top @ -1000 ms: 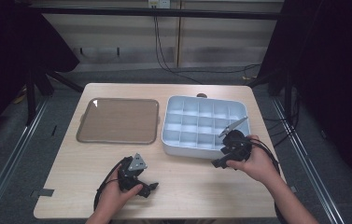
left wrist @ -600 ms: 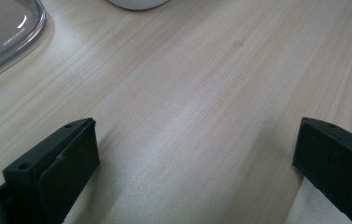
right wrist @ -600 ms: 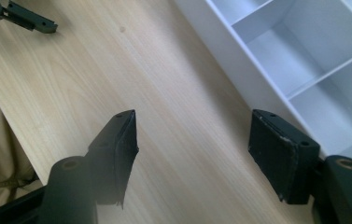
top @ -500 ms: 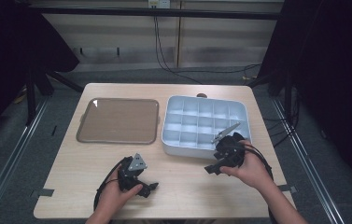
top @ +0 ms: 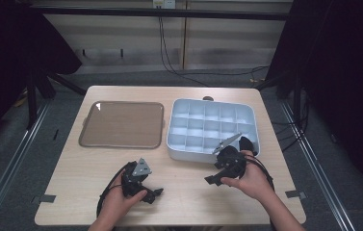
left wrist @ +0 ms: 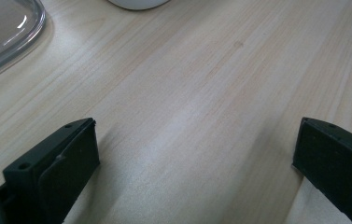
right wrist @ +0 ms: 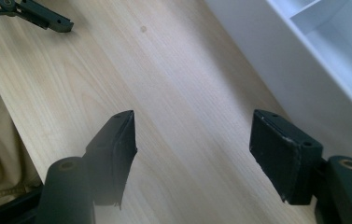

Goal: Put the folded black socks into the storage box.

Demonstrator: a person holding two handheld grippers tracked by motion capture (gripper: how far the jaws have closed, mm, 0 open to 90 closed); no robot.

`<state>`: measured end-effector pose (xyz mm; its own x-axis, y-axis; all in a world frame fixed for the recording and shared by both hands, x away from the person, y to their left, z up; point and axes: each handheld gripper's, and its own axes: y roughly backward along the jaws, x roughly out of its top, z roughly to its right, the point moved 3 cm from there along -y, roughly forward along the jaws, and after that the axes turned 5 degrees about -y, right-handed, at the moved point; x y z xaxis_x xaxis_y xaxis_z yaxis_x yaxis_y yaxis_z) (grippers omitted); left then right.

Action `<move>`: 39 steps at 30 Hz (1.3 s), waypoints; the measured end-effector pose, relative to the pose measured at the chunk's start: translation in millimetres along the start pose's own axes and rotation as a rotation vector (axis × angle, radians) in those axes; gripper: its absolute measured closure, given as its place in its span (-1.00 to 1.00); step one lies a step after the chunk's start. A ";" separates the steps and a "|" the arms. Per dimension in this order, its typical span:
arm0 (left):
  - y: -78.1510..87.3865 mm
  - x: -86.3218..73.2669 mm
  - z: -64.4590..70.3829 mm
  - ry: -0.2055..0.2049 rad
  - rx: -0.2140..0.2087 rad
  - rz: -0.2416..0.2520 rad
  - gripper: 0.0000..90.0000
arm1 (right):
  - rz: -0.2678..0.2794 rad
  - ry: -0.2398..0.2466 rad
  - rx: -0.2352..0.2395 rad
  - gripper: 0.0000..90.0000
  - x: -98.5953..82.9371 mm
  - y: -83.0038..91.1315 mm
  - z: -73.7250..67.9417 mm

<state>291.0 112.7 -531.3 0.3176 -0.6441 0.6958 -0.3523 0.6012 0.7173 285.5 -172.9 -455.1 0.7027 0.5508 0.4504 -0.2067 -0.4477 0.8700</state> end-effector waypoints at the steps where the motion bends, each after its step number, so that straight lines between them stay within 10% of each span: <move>1: -0.1 0.0 0.0 0.000 0.000 0.001 -1.00 | -0.001 -0.003 0.002 -0.30 -0.5 -1.8 -0.7; 39: -0.1 0.0 0.0 0.001 -0.001 0.002 -1.00 | 0.111 0.098 -0.002 -0.48 -21.5 -61.7 -17.5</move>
<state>291.0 112.6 -531.5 0.3175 -0.6426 0.6973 -0.3525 0.6027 0.7159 271.2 -144.8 -515.0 0.6054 0.5646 0.5611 -0.2809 -0.5080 0.8143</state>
